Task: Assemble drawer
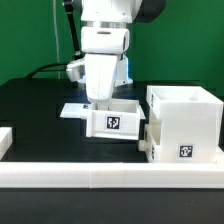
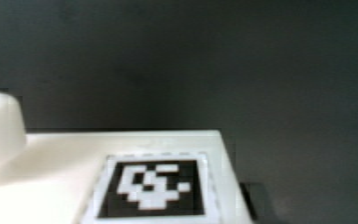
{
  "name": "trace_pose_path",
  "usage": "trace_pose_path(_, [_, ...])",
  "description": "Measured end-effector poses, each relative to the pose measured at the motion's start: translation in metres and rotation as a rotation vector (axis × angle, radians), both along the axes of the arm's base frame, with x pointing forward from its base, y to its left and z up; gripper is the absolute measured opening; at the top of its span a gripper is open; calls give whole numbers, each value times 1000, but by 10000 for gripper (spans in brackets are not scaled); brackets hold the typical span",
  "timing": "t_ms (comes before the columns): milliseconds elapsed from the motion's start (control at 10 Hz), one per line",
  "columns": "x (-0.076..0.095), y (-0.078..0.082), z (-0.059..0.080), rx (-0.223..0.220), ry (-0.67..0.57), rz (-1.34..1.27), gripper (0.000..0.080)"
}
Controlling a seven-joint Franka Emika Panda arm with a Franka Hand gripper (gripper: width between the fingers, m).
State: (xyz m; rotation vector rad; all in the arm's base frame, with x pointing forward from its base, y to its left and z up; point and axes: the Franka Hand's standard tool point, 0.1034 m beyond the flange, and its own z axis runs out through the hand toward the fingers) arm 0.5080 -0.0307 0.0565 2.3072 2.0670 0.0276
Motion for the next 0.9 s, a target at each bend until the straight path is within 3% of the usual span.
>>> trace_pose_path(100, [-1, -1, -1, -4, 24, 8, 42])
trace_pose_path(300, [20, 4, 1, -8, 38, 28, 42])
trace_pose_path(500, [29, 11, 0, -9, 53, 38, 42])
trace_pose_path(900, [28, 12, 0, -8, 52, 39, 42])
